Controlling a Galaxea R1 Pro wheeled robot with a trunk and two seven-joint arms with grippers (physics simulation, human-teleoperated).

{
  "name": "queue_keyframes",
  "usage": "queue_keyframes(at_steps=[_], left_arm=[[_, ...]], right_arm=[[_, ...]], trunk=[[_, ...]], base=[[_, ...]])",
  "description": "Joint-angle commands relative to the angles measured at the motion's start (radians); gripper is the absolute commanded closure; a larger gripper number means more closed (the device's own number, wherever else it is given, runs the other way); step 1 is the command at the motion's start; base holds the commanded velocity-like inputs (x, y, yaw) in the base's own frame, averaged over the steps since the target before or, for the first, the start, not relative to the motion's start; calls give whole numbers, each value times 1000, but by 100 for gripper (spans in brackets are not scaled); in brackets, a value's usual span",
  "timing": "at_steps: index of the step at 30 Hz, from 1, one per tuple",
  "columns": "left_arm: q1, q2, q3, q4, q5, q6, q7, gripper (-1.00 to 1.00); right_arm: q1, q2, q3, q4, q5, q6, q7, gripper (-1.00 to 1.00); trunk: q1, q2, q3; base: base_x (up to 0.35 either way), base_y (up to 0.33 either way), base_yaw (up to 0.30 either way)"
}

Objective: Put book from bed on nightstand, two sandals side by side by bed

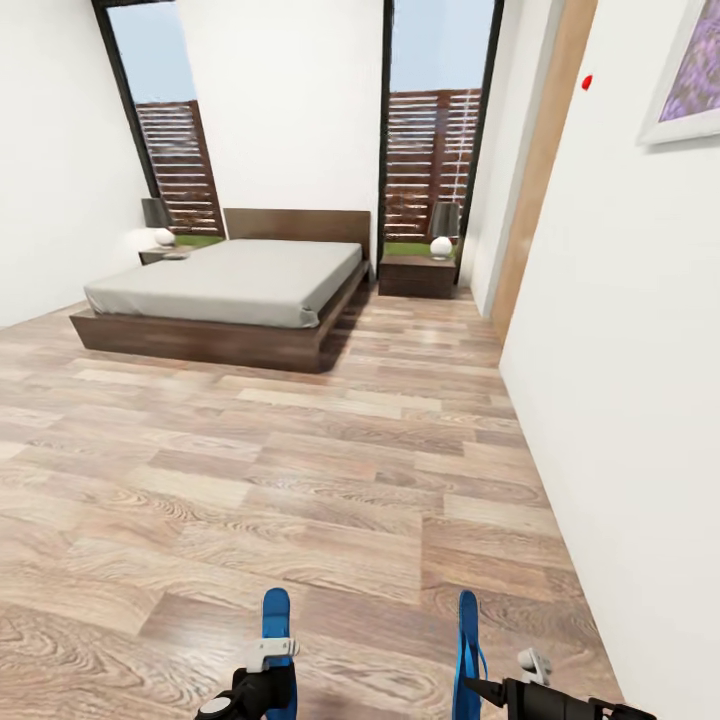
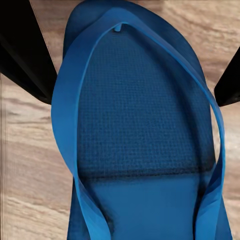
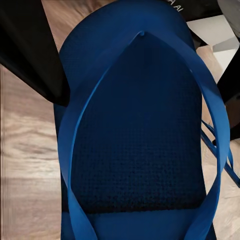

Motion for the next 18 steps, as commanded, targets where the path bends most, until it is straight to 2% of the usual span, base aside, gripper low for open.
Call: queue_keyframes(at_steps=[1, 11, 18], left_arm=[[0, 1, -4, 1, 9, -2, -1, 100], [0, 1, -4, 0, 9, -2, -1, 100], [0, 1, -4, -1, 9, -2, -1, 100]], right_arm=[[0, 0, -8, -1, 4, 11, 4, 100], [0, 0, -8, -1, 4, 11, 4, 100], [0, 0, -8, -1, 4, 11, 4, 100]], trunk=[[0, 0, -1], [0, 0, -1], [0, 0, -1]], base=[[0, 0, -262], [0, 0, -227], [0, 0, -35]])
